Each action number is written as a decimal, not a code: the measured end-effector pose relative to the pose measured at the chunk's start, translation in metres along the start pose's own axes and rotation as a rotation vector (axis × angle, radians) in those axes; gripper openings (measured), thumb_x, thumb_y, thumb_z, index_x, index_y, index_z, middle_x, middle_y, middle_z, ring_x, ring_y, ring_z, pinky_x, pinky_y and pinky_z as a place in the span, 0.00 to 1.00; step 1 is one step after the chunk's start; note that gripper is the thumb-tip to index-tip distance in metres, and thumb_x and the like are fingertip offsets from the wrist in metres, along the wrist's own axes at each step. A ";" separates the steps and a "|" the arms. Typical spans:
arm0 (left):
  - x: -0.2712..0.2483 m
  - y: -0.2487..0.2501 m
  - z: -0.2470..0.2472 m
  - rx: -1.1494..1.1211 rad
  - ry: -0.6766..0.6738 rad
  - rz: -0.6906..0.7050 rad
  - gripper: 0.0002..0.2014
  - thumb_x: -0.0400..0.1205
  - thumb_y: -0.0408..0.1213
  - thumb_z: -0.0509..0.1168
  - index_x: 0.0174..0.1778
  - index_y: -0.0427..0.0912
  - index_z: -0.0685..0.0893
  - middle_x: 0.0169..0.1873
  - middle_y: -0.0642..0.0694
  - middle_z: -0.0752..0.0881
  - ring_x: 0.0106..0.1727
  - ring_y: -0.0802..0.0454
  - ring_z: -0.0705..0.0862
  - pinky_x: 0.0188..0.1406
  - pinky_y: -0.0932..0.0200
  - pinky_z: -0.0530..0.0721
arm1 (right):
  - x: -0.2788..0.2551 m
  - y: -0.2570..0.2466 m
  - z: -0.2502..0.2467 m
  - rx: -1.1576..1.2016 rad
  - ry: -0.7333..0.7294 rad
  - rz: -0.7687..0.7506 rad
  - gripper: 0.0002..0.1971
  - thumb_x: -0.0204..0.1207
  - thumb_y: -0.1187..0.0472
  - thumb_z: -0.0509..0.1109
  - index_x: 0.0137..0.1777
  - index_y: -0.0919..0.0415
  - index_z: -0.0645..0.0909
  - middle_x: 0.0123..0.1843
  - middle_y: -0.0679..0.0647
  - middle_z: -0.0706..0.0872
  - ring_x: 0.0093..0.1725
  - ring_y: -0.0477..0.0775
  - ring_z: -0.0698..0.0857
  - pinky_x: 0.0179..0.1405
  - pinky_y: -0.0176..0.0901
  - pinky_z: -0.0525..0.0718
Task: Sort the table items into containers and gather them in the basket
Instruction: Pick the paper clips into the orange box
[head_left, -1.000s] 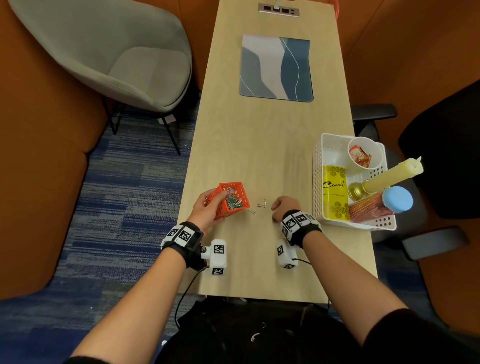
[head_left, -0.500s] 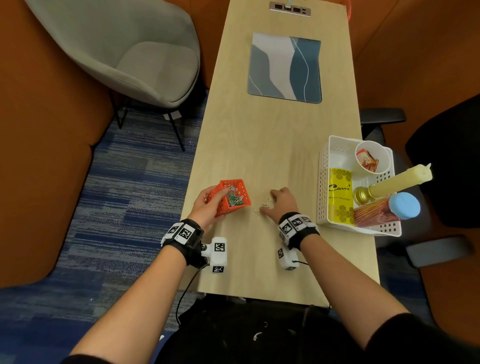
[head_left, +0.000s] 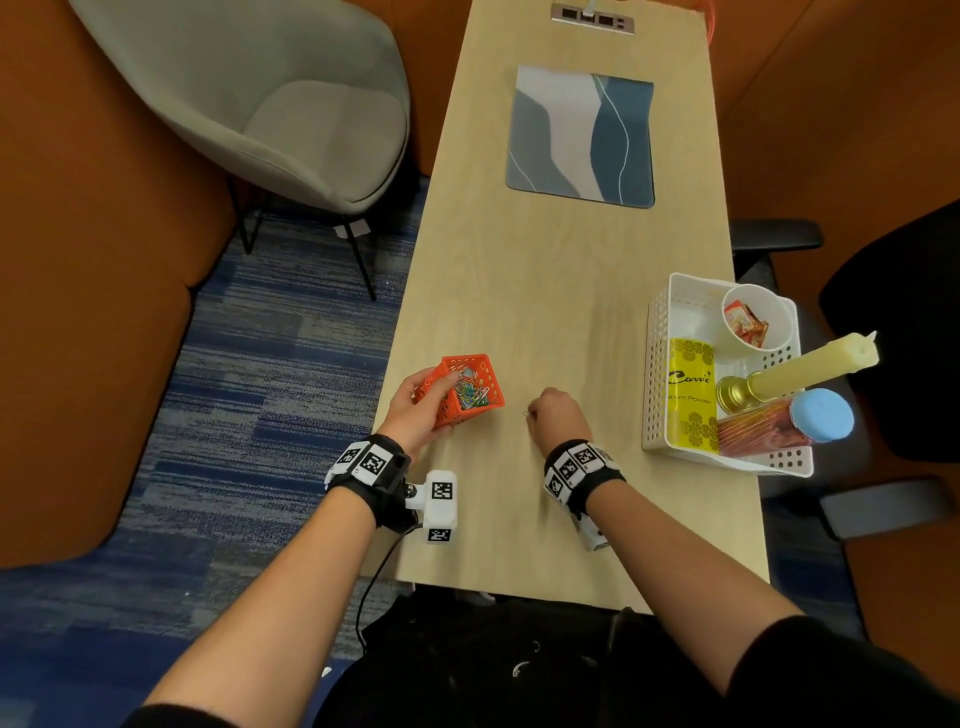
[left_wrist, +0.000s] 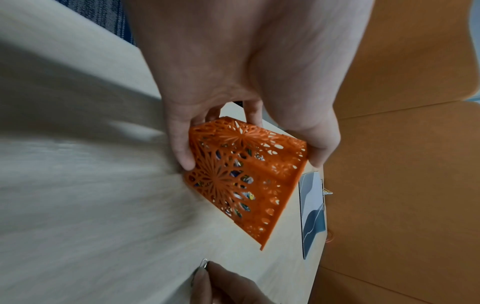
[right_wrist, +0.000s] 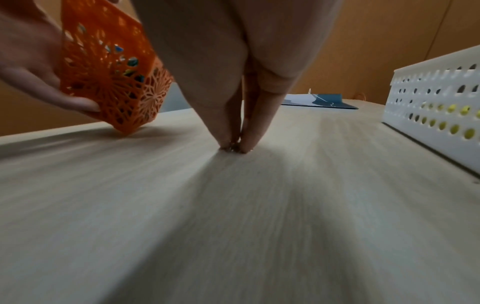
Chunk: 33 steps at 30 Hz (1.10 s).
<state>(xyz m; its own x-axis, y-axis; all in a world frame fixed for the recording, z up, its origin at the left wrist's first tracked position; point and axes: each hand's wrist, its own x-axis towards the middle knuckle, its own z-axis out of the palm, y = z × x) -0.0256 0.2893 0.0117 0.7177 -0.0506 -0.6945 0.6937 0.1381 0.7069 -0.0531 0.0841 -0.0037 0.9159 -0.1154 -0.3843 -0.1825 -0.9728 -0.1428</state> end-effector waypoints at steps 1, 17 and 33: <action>0.000 0.000 0.001 0.001 -0.005 -0.001 0.23 0.76 0.52 0.77 0.66 0.55 0.81 0.60 0.43 0.89 0.60 0.45 0.90 0.46 0.51 0.90 | 0.003 0.000 -0.004 -0.007 -0.017 0.008 0.11 0.79 0.70 0.64 0.51 0.68 0.88 0.51 0.64 0.86 0.50 0.64 0.86 0.48 0.46 0.81; -0.001 0.004 0.006 0.042 -0.018 0.002 0.22 0.78 0.49 0.77 0.66 0.52 0.81 0.61 0.43 0.88 0.60 0.45 0.89 0.53 0.47 0.90 | 0.038 0.047 -0.057 0.239 -0.113 0.318 0.11 0.66 0.59 0.80 0.46 0.63 0.89 0.44 0.57 0.88 0.48 0.55 0.89 0.48 0.44 0.88; 0.005 0.019 0.063 0.154 -0.179 0.031 0.23 0.73 0.55 0.78 0.63 0.57 0.82 0.58 0.44 0.90 0.60 0.43 0.89 0.63 0.36 0.87 | 0.011 0.051 -0.096 0.836 0.148 0.304 0.03 0.71 0.66 0.78 0.36 0.61 0.89 0.39 0.61 0.92 0.38 0.59 0.91 0.41 0.50 0.92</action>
<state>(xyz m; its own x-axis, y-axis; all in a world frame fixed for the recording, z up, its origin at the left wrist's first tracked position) -0.0051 0.2293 0.0303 0.7282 -0.2249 -0.6474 0.6627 -0.0093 0.7488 -0.0177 0.0140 0.0727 0.8119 -0.4247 -0.4005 -0.5716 -0.4390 -0.6932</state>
